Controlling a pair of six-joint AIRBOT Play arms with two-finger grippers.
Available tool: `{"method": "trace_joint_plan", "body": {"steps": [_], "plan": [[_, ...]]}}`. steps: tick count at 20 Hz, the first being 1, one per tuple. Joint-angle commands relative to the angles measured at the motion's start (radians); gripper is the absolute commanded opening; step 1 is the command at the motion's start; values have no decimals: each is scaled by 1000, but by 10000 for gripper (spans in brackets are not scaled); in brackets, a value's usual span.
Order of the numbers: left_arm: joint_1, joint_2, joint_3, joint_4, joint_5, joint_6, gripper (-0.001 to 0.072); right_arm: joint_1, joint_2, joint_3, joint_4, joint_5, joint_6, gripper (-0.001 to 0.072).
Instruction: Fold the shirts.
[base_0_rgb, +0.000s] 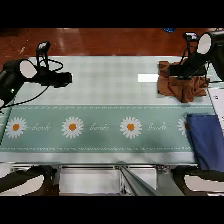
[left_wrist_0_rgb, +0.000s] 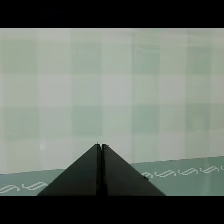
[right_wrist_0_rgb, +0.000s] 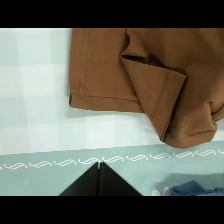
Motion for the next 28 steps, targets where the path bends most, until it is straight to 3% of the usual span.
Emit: {"method": "trace_joint_plan", "body": {"steps": [1,14,19,20,21,22,23,24,28], "plan": [[0,-1,0,0,0,0,19,1,0,0,0,0,0,24],[0,-1,0,0,0,0,19,1,0,0,3,-8,0,24],[0,-1,0,0,121,0,19,1,-3,0,-49,-254,1,27],[0,-1,0,1,150,0,20,0,-12,0,-84,-326,2,90],[2,-6,0,1,197,1,21,0,-27,0,-146,-394,14,302],[2,-14,0,1,244,4,62,0,-53,0,-225,-461,40,414],[2,-24,0,1,293,4,253,-5,-80,0,-308,-507,84,415],[0,-38,0,0,332,0,502,-20,-114,0,-371,-545,157,415],[0,-86,0,1,389,5,505,-160,-246,0,-386,-610,346,413]]}}
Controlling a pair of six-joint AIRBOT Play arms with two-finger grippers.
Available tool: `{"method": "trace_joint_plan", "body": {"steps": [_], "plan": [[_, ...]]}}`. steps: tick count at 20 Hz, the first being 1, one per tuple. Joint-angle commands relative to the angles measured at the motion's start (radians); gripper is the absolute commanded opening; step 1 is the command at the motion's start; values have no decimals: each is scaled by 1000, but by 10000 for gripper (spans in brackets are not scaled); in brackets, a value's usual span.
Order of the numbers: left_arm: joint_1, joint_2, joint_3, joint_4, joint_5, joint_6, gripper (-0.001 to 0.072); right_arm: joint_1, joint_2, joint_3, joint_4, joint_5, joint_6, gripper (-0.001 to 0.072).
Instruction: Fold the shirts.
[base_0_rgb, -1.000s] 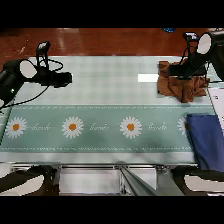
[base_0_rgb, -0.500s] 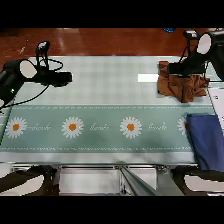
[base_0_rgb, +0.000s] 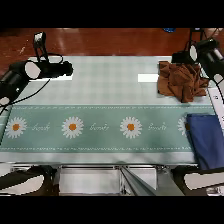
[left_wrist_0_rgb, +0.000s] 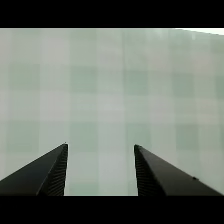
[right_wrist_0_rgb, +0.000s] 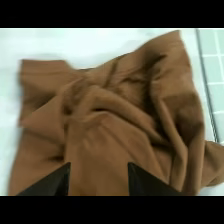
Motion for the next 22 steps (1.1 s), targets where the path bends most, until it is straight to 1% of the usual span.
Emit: {"method": "trace_joint_plan", "body": {"steps": [1,2,5,7,8,9,10,11,13,15,16,18,20,22], "plan": [[0,-39,0,1,70,2,505,-119,-113,0,-29,-69,135,412],[0,-48,0,0,70,2,505,-154,-139,0,14,-51,129,412],[-3,-81,0,-1,72,1,505,-234,-203,0,209,0,45,411],[-14,-94,0,0,72,2,504,-254,-229,0,272,33,26,404],[-15,-96,0,0,71,2,504,-258,-238,0,294,55,7,378],[-15,-95,2,-2,64,1,504,-259,-243,0,330,79,-27,235],[-15,-89,13,-13,32,2,504,-259,-240,1,386,87,-87,57],[-15,-79,39,-16,-31,3,504,-259,-229,9,463,91,-167,24],[-15,-35,103,-16,-175,77,504,-257,-183,51,556,97,-267,24],[-12,40,129,-15,-299,124,504,-246,-109,121,573,95,-299,24],[-11,78,128,-15,-381,144,504,-238,-64,164,573,91,-313,24],[-16,148,90,-36,-528,135,504,-222,23,246,570,77,-343,24],[-33,234,-11,-56,-580,138,505,-201,114,330,570,71,-354,24],[-29,326,-141,-57,-575,134,504,-173,198,408,572,77,-384,24]]}}
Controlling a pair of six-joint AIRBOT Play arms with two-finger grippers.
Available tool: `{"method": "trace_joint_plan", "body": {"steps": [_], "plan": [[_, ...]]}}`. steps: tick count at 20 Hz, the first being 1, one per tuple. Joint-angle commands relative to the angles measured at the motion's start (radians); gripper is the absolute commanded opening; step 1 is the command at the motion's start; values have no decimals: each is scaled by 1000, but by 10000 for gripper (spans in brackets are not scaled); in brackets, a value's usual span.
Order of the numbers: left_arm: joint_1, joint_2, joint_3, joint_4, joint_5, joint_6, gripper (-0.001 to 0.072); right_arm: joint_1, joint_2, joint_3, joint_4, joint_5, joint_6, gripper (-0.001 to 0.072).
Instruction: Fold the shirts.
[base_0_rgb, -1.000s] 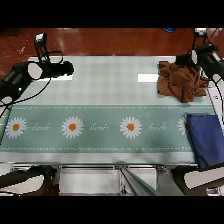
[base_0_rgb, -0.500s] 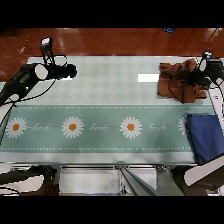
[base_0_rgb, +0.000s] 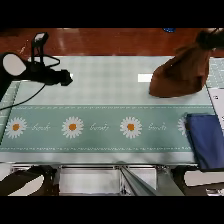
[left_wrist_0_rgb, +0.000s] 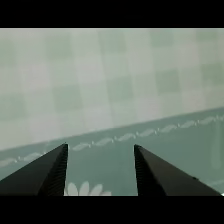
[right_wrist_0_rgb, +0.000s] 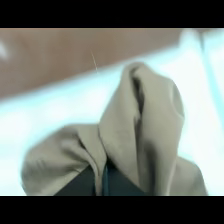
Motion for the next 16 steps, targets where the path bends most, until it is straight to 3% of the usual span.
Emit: {"method": "trace_joint_plan", "body": {"steps": [1,5,7,10,16], "plan": [[6,152,-181,-13,-77,8,504,48,156,132,21,-8,-60,24],[87,252,-376,-14,101,-64,505,143,303,174,97,12,-121,24],[137,256,-431,-39,180,-169,504,219,344,174,127,87,-152,24],[135,259,-440,-90,234,-141,504,362,344,155,124,187,-179,24],[149,338,-436,-103,228,-126,504,659,252,-111,165,187,-150,24]]}}
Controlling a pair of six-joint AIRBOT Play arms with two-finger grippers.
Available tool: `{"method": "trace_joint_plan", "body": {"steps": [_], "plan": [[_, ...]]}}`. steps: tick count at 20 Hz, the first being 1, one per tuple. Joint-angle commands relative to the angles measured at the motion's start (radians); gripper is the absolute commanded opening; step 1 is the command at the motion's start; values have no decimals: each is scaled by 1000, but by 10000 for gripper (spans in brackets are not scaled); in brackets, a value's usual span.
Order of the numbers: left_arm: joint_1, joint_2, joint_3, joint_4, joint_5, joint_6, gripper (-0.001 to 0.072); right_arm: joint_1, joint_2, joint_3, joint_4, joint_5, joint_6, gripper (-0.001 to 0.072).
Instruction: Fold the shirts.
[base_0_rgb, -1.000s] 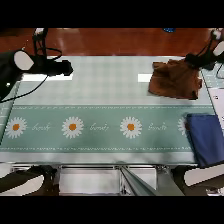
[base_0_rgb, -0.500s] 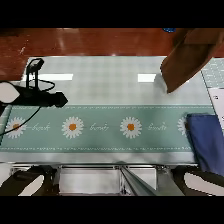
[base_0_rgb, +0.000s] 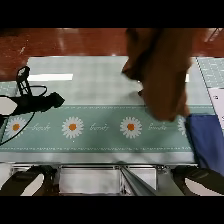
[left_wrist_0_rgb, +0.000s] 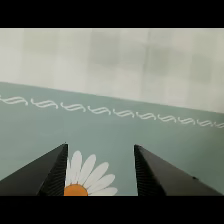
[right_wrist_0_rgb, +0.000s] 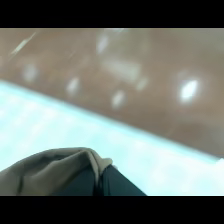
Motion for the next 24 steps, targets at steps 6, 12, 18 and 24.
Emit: {"method": "trace_joint_plan", "body": {"steps": [6,12,18,24], "plan": [[49,130,-5,-10,-84,64,504,334,-296,-339,203,-179,44,24],[47,124,-6,-10,-174,89,505,243,-373,-286,216,-126,136,407],[53,103,-42,-146,-357,89,505,-262,-37,-401,-10,87,171,406],[-87,-56,-211,-628,-229,420,505,-586,318,-1025,189,-128,196,405]]}}
